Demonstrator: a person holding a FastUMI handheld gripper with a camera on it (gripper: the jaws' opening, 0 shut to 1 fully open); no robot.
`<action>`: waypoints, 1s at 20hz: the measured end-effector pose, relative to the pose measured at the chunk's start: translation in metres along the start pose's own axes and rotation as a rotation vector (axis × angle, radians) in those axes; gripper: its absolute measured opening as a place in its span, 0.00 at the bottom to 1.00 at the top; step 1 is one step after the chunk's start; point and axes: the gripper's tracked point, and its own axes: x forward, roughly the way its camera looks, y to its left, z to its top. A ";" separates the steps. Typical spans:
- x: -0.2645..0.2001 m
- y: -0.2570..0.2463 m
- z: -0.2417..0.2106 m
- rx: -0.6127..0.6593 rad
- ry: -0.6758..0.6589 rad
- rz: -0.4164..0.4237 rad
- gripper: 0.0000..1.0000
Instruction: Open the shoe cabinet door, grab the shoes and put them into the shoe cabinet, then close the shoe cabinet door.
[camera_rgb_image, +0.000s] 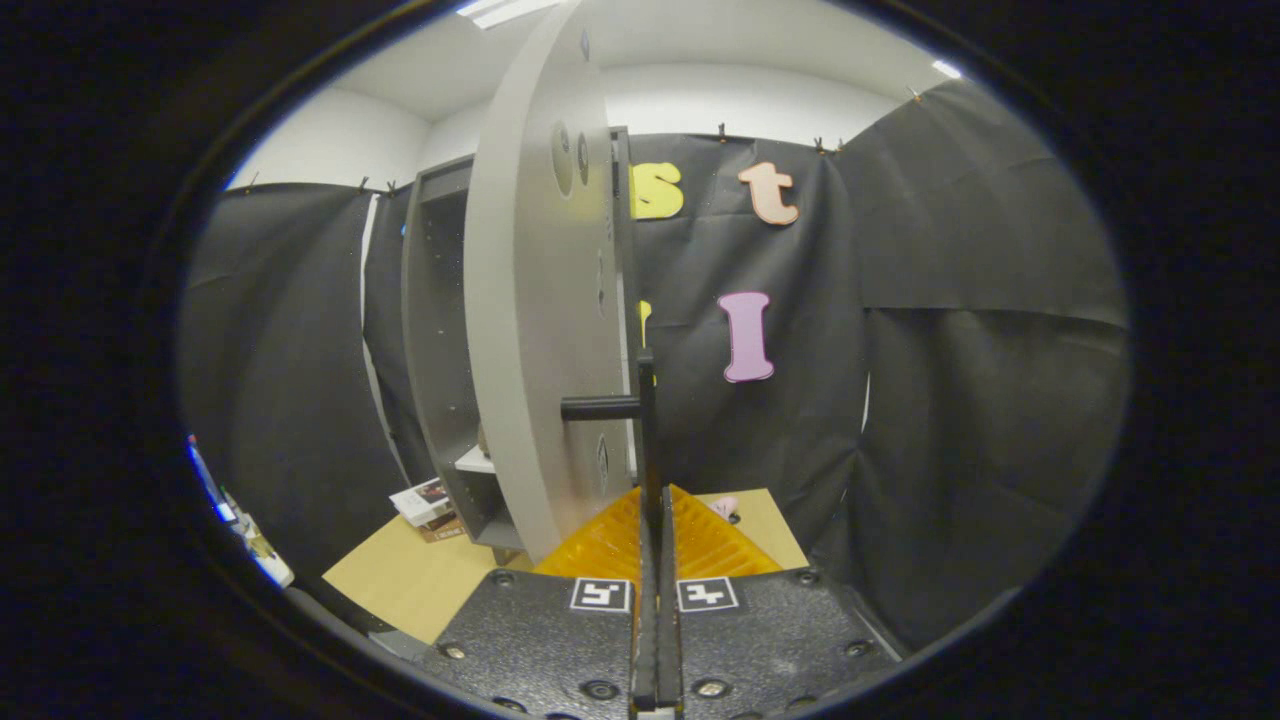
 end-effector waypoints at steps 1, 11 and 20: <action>0.000 0.001 0.000 -0.005 0.000 0.004 0.04; -0.020 -0.018 -0.010 -0.046 0.012 -0.070 0.30; -0.034 -0.018 0.002 -0.091 -0.100 -0.147 0.99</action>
